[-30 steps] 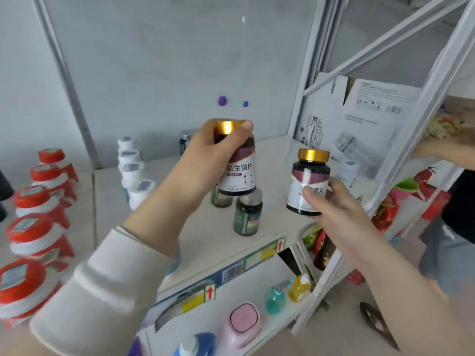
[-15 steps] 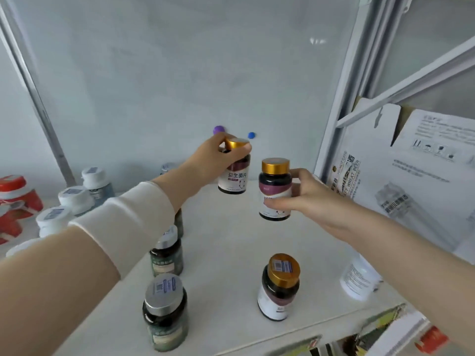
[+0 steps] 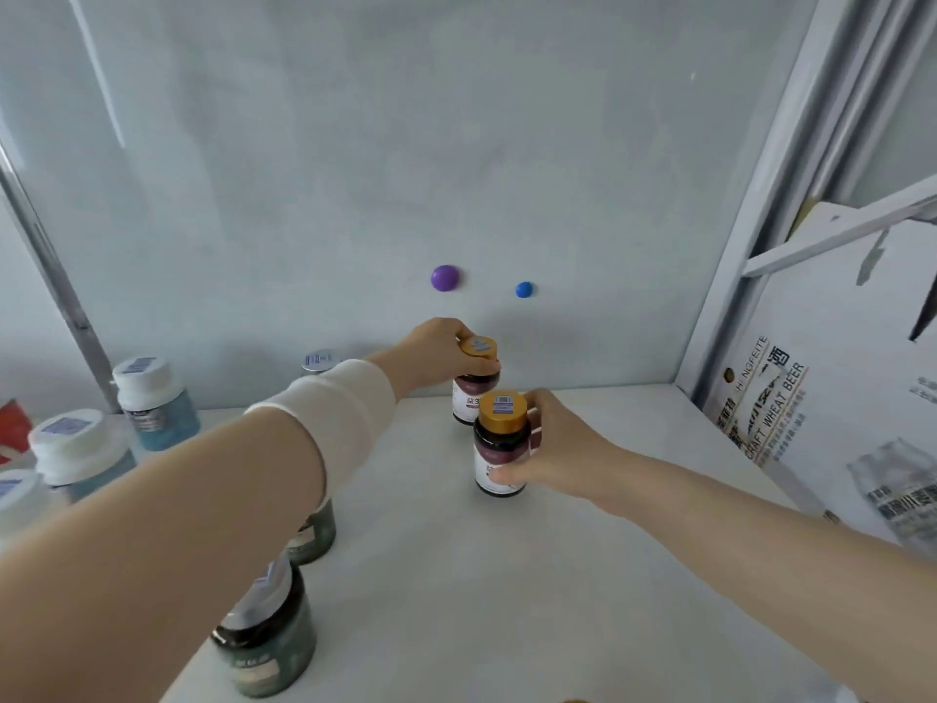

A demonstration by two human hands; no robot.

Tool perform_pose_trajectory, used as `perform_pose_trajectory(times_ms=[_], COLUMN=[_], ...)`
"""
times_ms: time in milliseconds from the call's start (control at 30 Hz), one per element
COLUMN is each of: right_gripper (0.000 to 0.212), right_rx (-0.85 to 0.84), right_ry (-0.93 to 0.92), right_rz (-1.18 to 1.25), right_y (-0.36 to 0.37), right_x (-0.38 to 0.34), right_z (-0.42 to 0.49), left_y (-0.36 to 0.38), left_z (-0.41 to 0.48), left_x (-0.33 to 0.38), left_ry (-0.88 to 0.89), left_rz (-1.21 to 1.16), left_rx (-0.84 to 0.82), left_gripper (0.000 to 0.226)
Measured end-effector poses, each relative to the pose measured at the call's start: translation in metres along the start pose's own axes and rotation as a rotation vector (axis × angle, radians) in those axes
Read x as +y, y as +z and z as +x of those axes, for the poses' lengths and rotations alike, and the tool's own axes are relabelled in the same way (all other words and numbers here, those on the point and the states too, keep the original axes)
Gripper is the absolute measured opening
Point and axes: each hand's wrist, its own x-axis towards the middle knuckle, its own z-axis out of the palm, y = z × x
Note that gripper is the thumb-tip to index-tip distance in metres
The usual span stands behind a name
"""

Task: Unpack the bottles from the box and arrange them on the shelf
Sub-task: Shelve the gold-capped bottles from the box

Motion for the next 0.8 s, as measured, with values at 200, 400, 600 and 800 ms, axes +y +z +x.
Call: perform_pose_trajectory(times_ms=[200, 400, 600, 800], right_gripper=[0.055, 0.058, 0.06, 0.048], right_rx=[-0.024, -0.018, -0.109, -0.163], right_ry=[-0.028, -0.029, 0.014, -0.054], right_rz=[-0.044, -0.073, -0.07, -0.244], right_y=[0.007, 0.011, 0.004, -0.022], right_x=[0.006, 0.01, 0.005, -0.025], right_z=[0.022, 0.029, 0.023, -0.008], left_y=[0.011, 0.018, 0.014, -0.025], left_z=[0.014, 0.022, 0.019, -0.025], left_x=[0.0, -0.003, -0.002, 0.013], left_ry=[0.021, 0.006, -0.023, 0.002], left_rz=[0.109, 0.125, 0.074, 0.229], left_rx=[-0.022, 0.003, -0.02, 0.025], left_gripper=[0.044, 0.048, 0.057, 0.051])
